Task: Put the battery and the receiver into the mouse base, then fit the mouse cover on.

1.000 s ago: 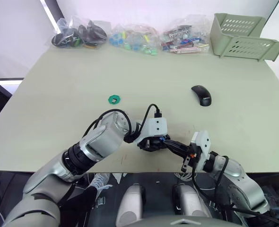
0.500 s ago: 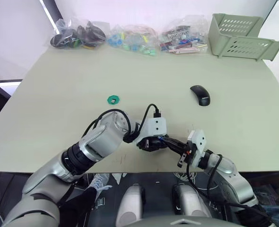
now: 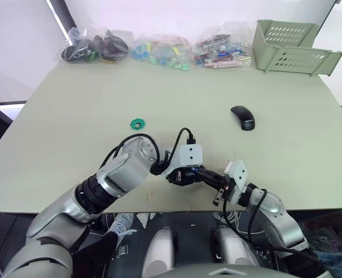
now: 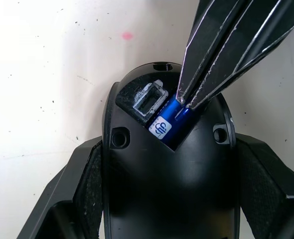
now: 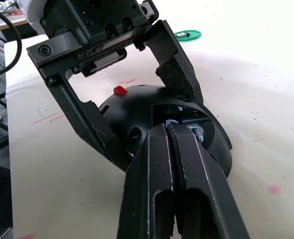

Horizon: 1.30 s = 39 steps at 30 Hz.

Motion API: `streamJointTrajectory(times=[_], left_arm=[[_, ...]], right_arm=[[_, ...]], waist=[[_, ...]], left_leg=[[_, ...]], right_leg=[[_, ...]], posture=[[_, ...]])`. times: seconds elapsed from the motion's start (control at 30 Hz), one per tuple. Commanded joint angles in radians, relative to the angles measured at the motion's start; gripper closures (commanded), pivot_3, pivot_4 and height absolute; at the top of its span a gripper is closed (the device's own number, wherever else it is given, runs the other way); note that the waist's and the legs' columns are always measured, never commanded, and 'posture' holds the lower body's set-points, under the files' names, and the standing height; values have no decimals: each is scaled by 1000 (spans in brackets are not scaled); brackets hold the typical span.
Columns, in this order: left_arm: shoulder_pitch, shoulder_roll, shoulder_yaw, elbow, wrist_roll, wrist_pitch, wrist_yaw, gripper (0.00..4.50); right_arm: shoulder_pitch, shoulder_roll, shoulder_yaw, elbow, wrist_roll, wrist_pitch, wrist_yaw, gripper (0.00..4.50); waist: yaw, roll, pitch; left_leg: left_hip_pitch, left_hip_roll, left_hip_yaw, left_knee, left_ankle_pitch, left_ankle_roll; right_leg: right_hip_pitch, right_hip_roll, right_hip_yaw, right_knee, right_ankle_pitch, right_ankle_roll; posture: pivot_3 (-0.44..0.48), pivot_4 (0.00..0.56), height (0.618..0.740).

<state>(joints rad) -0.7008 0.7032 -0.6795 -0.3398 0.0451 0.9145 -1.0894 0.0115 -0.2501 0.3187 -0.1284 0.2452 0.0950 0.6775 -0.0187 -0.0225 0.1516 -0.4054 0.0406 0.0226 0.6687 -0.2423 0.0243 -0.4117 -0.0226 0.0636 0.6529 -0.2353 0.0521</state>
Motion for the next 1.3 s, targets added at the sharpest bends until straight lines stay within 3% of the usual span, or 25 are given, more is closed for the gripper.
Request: streamJointTrajectory(times=[0.03, 0.17, 0.27, 0.4, 0.53, 0.63, 0.9, 1.1, 1.13, 1.2, 1.3], left_arm=[[22, 12, -41, 19, 24, 12, 6, 1504], [22, 8, -44, 25, 24, 10, 5, 1504], [18, 8, -46, 37, 27, 0, 3, 1504], [18, 9, -47, 43, 27, -7, 1, 1504], [25, 4, -42, 46, 22, -12, 5, 1504], [27, 0, -44, 52, 23, -13, 6, 1504], [21, -6, -36, 81, 23, -34, -3, 1504], [20, -14, -17, 86, 11, -38, -9, 1504], [20, -20, -5, 86, 1, -34, -10, 489], [17, -25, 21, 75, -8, -51, -10, 43], [17, -12, 63, 47, -21, -85, -17, 43]], right_arm=[[7, 5, 51, 109, -62, 45, -13, 4475], [-2, 19, 30, 154, -62, 13, -17, 4475], [2, 7, -44, 72, 2, -40, 3, 4475], [32, -72, -110, -78, 76, -11, 58, 4475], [67, -274, -264, -207, 214, 69, 189, 4475], [90, -397, -371, -273, 292, 115, 249, 3791], [157, -575, -533, -392, 402, 187, 364, 26], [173, -579, -543, -407, 392, 200, 363, 26], [171, -575, -539, -408, 388, 200, 359, 0], [170, -563, -534, -410, 385, 202, 348, 0], [174, -553, -536, -408, 381, 200, 342, 0]], waist=[[-1, -2, -1], [-2, -2, -7], [0, -2, -8], [4, -1, -6], [5, 0, -5], [6, 0, -5], [8, 0, -5], [8, -1, -4], [8, -1, -5], [7, -1, -4], [7, -1, -1]], left_leg=[[2, 0, 0, 0, 0, 0], [7, 0, 1, -3, 0, 0], [8, 0, 1, -4, 0, 0], [6, 0, 1, -4, 0, 0], [6, 0, 1, -3, 0, 0], [6, 0, 2, -3, 0, 0], [5, 0, 2, -3, 0, 0], [5, 0, 2, -3, 0, 0], [5, 0, 2, -3, 0, 0], [5, 0, 2, -3, 0, 0], [3, 0, 2, -3, 0, 0]], right_leg=[[0, 0, 1, 1, 0, -1], [3, 1, 3, 4, -2, -3], [3, 1, 3, 4, -2, -3], [2, 1, 4, 3, -2, -3], [1, 1, 5, 4, -2, -3], [1, 1, 5, 4, -2, -3], [2, 2, 4, 3, -2, -3], [2, 2, 4, 3, -2, -3], [2, 2, 4, 3, -2, -3], [1, 2, 4, 3, -2, -3], [0, 2, 4, 3, -2, -3]], posture=[[0, 150, 740], [0, 150, 740], [0, 150, 740], [0, 150, 740], [0, 150, 740], [0, 150, 740], [0, 150, 740], [0, 150, 740], [0, 150, 740], [0, 150, 740], [0, 150, 740]])
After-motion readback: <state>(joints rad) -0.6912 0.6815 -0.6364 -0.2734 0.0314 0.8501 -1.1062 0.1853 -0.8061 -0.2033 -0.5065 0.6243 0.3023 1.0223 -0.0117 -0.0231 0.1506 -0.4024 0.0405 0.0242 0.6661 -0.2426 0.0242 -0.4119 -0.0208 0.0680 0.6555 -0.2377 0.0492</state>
